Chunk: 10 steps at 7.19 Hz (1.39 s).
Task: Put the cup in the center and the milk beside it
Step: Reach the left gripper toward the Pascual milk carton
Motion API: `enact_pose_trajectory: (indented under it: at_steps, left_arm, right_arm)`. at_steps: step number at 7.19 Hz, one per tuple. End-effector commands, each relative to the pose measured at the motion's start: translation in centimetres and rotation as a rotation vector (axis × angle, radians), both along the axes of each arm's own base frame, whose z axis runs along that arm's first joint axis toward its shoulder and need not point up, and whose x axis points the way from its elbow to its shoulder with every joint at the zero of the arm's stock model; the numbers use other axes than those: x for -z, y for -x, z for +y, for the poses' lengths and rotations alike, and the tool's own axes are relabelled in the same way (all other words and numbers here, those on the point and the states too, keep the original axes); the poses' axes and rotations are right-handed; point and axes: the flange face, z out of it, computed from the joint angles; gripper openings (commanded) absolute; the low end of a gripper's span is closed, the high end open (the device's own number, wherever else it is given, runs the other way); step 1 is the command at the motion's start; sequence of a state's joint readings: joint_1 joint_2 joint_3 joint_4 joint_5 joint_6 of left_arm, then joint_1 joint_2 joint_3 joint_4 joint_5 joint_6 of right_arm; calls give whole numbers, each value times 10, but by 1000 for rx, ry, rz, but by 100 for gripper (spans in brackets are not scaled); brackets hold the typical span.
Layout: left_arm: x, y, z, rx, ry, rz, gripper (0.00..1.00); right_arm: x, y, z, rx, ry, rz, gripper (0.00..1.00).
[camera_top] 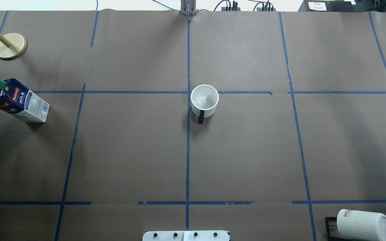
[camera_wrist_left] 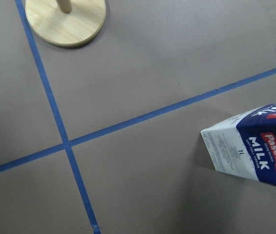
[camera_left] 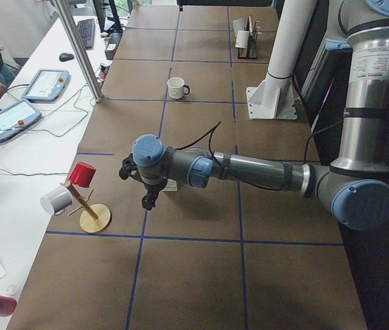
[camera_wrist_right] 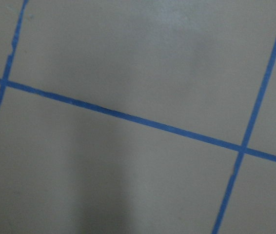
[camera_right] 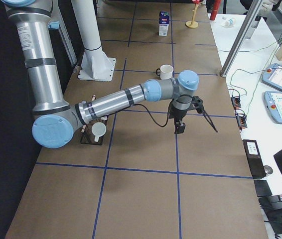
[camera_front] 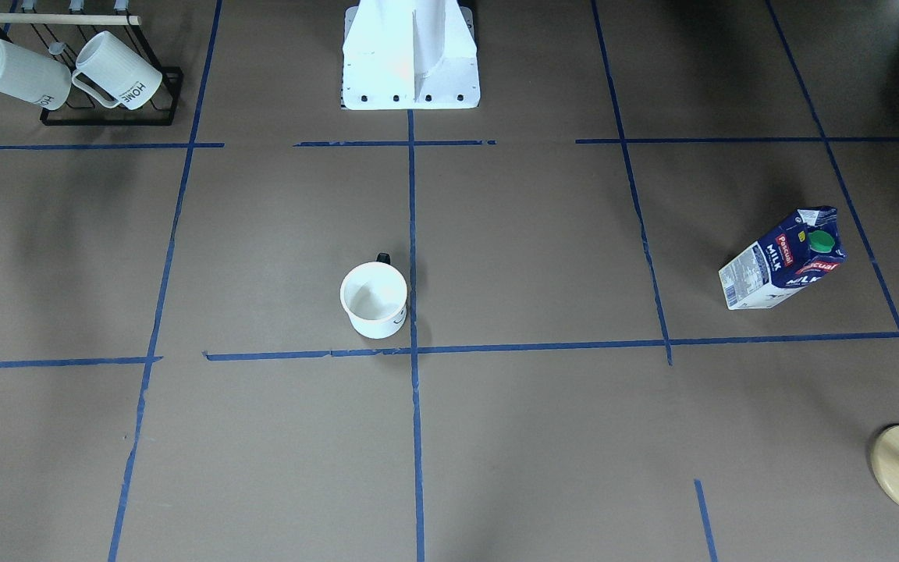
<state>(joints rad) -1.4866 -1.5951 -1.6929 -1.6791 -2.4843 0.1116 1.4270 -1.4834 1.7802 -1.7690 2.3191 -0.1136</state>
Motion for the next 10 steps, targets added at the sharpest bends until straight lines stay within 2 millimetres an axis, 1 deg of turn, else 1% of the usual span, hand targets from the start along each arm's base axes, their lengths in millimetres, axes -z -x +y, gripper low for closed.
enact_pose_trajectory:
  at_steps: [1,2,3,4,5,6,7,8,10]
  left_arm:
    - [32,-2,-11,49,8,6,100]
    - [49,-4,-17,97,48,20,100]
    - [68,-27,-29,142,145,37,100]
    - [93,-43,-39,198,212,58,100]
    - [106,-67,-39,206,226,39,100]
    - [116,-95,-33,214,234,-18,100]
    - [114,-119,-29,197,260,-39,100]
    - [109,-125,-25,185,269,-45,100]
    - [96,-146,-18,163,286,-79,100]
  right_arm:
    - [-64,-46,76,-41,13,4,100]
    - [-55,-46,83,-80,28,4,100]
    - [-52,-46,85,-92,34,2,100]
    - [-52,-46,85,-90,29,0,100]
    - [-51,-46,85,-91,28,0,100]
    - [-52,-46,85,-91,30,0,100]
    - [-52,-46,85,-90,29,0,100]
    - [-52,-46,86,-87,27,0,100]
    - [-52,-46,85,-86,26,0,100]
